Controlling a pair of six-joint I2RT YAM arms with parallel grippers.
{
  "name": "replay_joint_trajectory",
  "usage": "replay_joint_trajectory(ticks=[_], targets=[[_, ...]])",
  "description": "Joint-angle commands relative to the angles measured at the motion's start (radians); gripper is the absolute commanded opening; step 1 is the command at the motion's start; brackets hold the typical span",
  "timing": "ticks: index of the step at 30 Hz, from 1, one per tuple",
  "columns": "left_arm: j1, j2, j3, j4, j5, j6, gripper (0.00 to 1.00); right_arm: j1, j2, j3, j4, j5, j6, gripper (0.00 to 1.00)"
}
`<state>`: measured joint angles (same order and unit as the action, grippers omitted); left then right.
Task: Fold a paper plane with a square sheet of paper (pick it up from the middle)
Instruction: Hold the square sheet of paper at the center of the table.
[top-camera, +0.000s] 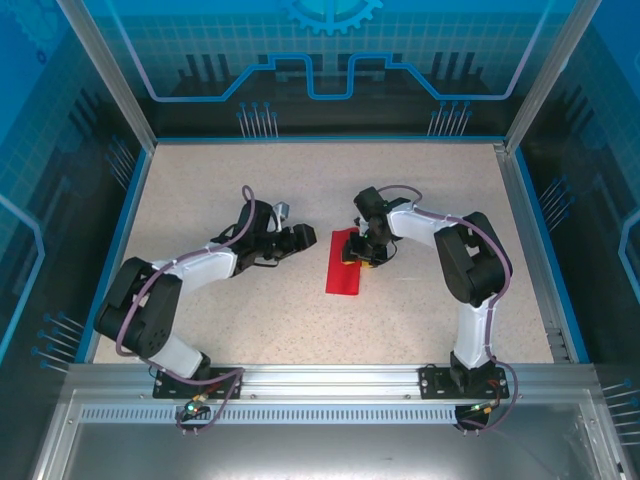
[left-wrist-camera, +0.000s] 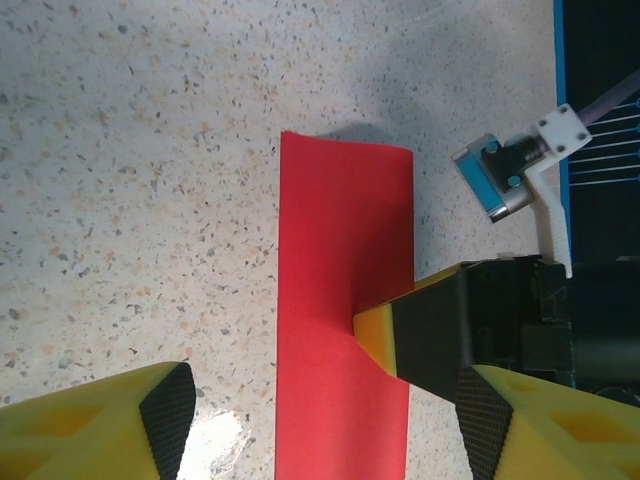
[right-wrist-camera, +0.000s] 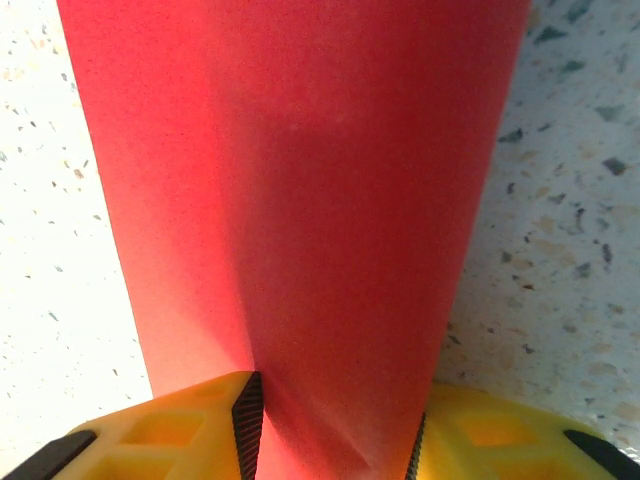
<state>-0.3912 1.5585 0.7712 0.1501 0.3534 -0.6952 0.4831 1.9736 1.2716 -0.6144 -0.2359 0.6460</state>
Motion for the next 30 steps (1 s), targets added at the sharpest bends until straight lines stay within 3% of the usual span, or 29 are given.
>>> replay_joint_trajectory(ticks=[1, 13, 22, 30], targets=[[-0.015, 0.027, -0.003, 0.030, 0.013, -0.020, 0.72, 0.004, 0.113, -0.063, -0.075, 0.046, -0.005, 0.42], [-0.029, 0.098, 0.039, 0.041, 0.082, -0.044, 0.64, 0.006, 0.145, -0.051, -0.100, 0.067, -0.006, 0.41], [-0.068, 0.185, 0.114, 0.036, 0.164, -0.046, 0.45, 0.011, 0.158, -0.049, -0.102, 0.074, -0.004, 0.41], [-0.107, 0.273, 0.208, -0.069, 0.168, -0.029, 0.28, 0.013, 0.163, -0.054, -0.092, 0.073, 0.000, 0.40]])
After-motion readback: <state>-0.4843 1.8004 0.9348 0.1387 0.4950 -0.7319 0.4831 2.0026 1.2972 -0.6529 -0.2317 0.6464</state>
